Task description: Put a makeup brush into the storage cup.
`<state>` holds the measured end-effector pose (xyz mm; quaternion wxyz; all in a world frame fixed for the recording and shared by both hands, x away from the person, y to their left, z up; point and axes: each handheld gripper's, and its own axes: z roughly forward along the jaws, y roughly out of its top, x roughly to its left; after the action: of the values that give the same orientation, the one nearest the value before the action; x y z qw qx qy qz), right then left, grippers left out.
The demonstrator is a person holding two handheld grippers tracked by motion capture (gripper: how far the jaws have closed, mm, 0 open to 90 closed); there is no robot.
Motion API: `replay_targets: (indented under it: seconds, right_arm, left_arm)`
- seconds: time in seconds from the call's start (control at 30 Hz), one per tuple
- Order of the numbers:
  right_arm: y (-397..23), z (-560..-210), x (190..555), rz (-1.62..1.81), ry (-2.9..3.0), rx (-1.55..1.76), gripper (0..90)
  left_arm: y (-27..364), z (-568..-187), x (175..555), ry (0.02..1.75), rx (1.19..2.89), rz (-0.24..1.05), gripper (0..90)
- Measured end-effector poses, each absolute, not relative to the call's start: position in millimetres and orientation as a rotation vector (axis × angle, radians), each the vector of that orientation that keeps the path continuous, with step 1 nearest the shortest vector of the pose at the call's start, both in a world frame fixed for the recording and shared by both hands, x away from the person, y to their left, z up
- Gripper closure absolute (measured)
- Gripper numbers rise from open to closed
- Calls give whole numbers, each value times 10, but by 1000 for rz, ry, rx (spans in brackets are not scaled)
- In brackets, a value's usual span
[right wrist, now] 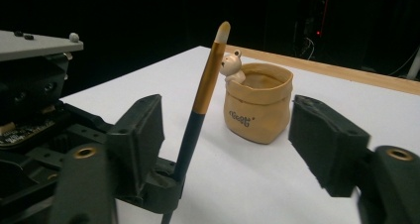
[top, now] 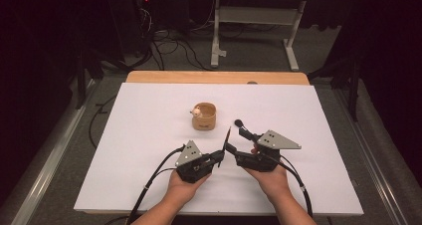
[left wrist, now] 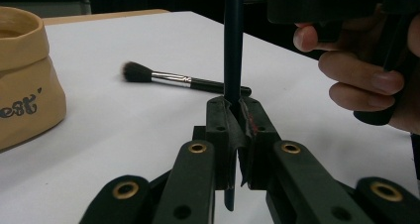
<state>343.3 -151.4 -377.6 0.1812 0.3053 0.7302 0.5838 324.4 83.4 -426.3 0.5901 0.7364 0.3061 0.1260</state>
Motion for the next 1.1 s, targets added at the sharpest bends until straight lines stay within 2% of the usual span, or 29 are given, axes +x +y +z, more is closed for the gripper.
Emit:
replay_targets:
  seconds: [0.3,1.1]
  right_arm:
    - [-1534,-3796,3441,1732,2070,896,530]
    - [-1520,-3827,3464,1833,2106,941,780]
  left_arm:
    - [818,-4266,3232,709,1714,289,844]
    - [781,-4270,3200,694,1723,287,844]
